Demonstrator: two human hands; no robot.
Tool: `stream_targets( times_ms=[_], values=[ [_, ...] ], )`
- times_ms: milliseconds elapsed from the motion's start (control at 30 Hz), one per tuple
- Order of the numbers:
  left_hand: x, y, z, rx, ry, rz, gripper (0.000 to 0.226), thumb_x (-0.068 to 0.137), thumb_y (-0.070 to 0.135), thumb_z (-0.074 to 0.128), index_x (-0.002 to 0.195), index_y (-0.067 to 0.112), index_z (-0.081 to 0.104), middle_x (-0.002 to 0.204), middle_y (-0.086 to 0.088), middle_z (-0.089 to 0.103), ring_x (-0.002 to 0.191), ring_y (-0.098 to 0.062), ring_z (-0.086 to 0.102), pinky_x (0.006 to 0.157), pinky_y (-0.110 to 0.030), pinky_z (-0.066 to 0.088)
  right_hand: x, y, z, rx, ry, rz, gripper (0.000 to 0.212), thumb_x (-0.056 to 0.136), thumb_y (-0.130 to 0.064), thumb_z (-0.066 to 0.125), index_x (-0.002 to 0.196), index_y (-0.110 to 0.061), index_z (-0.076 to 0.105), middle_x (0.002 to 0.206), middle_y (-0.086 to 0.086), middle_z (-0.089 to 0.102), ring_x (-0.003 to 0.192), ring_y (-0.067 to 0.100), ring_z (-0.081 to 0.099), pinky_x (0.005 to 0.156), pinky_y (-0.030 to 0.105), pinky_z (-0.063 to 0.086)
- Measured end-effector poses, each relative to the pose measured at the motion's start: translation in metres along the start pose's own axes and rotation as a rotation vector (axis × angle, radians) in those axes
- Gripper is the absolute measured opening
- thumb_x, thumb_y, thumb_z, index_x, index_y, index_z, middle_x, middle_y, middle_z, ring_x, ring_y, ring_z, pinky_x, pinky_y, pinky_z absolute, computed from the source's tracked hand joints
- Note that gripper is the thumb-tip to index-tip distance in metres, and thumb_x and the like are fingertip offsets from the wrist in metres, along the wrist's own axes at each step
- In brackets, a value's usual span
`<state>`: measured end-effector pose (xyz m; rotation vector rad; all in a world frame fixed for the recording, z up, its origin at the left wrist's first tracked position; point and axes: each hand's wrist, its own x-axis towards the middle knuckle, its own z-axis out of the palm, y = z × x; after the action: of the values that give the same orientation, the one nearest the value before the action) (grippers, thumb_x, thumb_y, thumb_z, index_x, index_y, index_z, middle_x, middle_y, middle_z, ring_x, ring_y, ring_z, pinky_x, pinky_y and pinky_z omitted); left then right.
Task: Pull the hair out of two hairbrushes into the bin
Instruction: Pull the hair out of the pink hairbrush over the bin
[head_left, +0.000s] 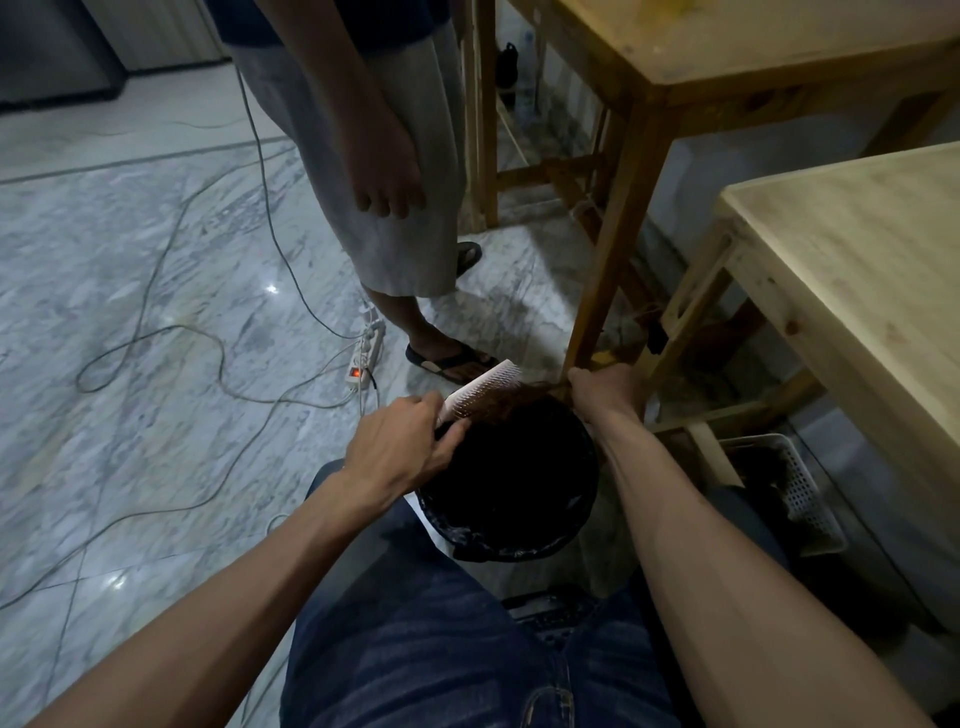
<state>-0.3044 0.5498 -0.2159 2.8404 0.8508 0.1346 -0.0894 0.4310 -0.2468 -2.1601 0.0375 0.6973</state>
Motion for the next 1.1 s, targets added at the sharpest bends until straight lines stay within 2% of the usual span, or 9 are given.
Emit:
stream_targets(
  times_ms=[133, 267, 367, 633, 733, 833, 933, 1033, 1100],
  values=[
    [-0.003, 0.002, -0.001, -0.017, -0.012, -0.12, 0.056, 0.084, 0.075, 0.04, 0.08, 0.02, 0.045, 0.073, -0.004, 0.06, 0.065, -0.028, 0.056, 0.058, -0.035, 0.045, -0.003, 0.006, 0.004, 0.116, -0.254, -0.035, 0.036, 0.099, -0.047, 0.058, 0.095, -0.013, 0.072, 0.103, 0.012, 0.077, 0.086, 0.023, 0.072, 0.085, 0.044, 0.063],
    [-0.004, 0.007, 0.001, -0.038, -0.047, -0.209, 0.071, 0.074, 0.094, 0.024, 0.067, 0.025, 0.036, 0.069, -0.005, 0.061, 0.065, -0.029, 0.061, 0.062, -0.038, 0.052, -0.012, 0.011, 0.0, 0.205, -0.489, -0.142, 0.029, 0.09, -0.044, 0.075, 0.099, -0.016, 0.076, 0.088, 0.002, 0.078, 0.076, 0.016, 0.072, 0.061, 0.025, 0.058],
    [-0.003, 0.006, 0.0, -0.064, -0.027, -0.244, 0.072, 0.076, 0.092, 0.025, 0.063, 0.023, 0.041, 0.064, -0.004, 0.06, 0.064, -0.03, 0.062, 0.059, -0.037, 0.052, -0.014, 0.012, 0.0, 0.161, -0.446, -0.235, 0.009, 0.089, -0.021, 0.079, 0.083, -0.015, 0.077, 0.076, 0.003, 0.071, 0.065, 0.012, 0.064, 0.054, 0.02, 0.054],
    [-0.003, -0.011, -0.016, -0.12, -0.065, -0.243, 0.067, 0.075, 0.09, 0.036, 0.061, 0.026, 0.05, 0.053, 0.004, 0.055, 0.056, -0.02, 0.058, 0.05, -0.03, 0.04, 0.016, 0.023, -0.013, 0.114, -0.185, -0.077, 0.022, 0.092, -0.02, 0.076, 0.075, -0.006, 0.071, 0.07, 0.009, 0.066, 0.054, 0.017, 0.057, 0.053, 0.029, 0.047],
    [-0.005, -0.028, -0.018, -0.126, -0.042, -0.27, 0.071, 0.076, 0.089, 0.038, 0.064, 0.022, 0.056, 0.053, 0.001, 0.057, 0.054, -0.019, 0.057, 0.05, -0.03, 0.042, 0.031, 0.029, -0.025, 0.026, -0.051, -0.037, 0.028, 0.091, -0.028, 0.074, 0.069, -0.014, 0.065, 0.071, 0.007, 0.065, 0.065, 0.024, 0.061, 0.067, 0.036, 0.052],
    [-0.005, -0.047, -0.018, -0.144, -0.086, -0.299, 0.075, 0.075, 0.088, 0.039, 0.07, 0.016, 0.056, 0.057, -0.001, 0.058, 0.059, -0.021, 0.057, 0.053, -0.033, 0.042, 0.038, 0.039, -0.033, 0.026, -0.003, 0.0, 0.021, 0.088, -0.033, 0.075, 0.085, -0.013, 0.072, 0.084, 0.007, 0.068, 0.079, 0.027, 0.067, 0.076, 0.035, 0.057],
    [-0.001, -0.043, -0.008, -0.221, -0.147, -0.265, 0.066, 0.081, 0.079, 0.047, 0.072, 0.014, 0.049, 0.062, -0.001, 0.056, 0.061, -0.021, 0.055, 0.053, -0.033, 0.037, 0.022, 0.031, -0.022, 0.058, -0.218, -0.059, 0.021, 0.097, -0.031, 0.068, 0.088, -0.013, 0.072, 0.086, 0.007, 0.067, 0.072, 0.018, 0.064, 0.063, 0.026, 0.055],
    [0.004, -0.03, -0.003, -0.25, -0.119, -0.227, 0.052, 0.088, 0.069, 0.049, 0.069, 0.021, 0.045, 0.061, 0.001, 0.053, 0.059, -0.017, 0.052, 0.052, -0.032, 0.033, -0.008, 0.005, -0.014, -0.058, -0.398, -0.134, 0.04, 0.098, -0.047, 0.063, 0.123, -0.017, 0.065, 0.122, -0.002, 0.058, 0.113, 0.018, 0.057, 0.098, 0.034, 0.048],
    [0.007, -0.025, -0.003, -0.256, -0.099, -0.207, 0.048, 0.091, 0.065, 0.049, 0.071, 0.021, 0.047, 0.062, 0.001, 0.054, 0.059, -0.018, 0.052, 0.051, -0.032, 0.032, -0.021, -0.007, -0.013, -0.06, -0.482, -0.231, 0.053, 0.096, -0.048, 0.065, 0.139, -0.017, 0.059, 0.134, -0.004, 0.055, 0.125, 0.015, 0.052, 0.098, 0.029, 0.04]
  ],
)
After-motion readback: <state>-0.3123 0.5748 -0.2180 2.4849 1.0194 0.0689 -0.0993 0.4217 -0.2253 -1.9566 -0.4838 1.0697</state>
